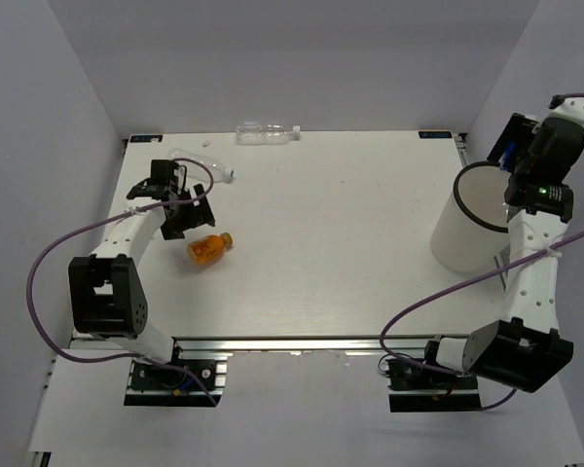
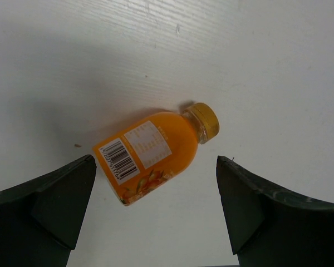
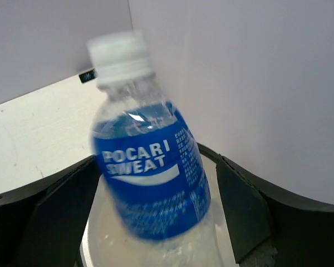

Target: Put the plastic bottles in the bin

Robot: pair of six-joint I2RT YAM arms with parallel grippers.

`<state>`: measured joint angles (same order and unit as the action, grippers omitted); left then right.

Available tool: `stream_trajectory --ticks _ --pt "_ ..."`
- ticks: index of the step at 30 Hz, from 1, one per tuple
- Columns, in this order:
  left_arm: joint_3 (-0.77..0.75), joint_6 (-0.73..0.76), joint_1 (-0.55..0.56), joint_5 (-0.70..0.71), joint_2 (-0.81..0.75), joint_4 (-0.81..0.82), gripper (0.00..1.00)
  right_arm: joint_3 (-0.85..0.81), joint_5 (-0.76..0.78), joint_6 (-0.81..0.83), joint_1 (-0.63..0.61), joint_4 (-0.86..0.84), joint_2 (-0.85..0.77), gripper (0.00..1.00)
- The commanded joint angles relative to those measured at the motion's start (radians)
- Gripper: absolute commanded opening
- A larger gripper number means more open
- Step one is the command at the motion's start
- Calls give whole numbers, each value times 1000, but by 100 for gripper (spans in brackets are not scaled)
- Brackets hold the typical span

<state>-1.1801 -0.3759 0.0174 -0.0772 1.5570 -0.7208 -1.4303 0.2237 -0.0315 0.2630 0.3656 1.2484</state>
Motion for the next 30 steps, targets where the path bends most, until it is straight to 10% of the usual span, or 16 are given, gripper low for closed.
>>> stream_trajectory --ticks 1,30 --pt "-18 88 29 -19 -8 -42 98 -32 -90 -59 30 -1 5 89" --pt "56 100 269 214 107 -68 90 7 -662 -57 21 -91 -86 89"
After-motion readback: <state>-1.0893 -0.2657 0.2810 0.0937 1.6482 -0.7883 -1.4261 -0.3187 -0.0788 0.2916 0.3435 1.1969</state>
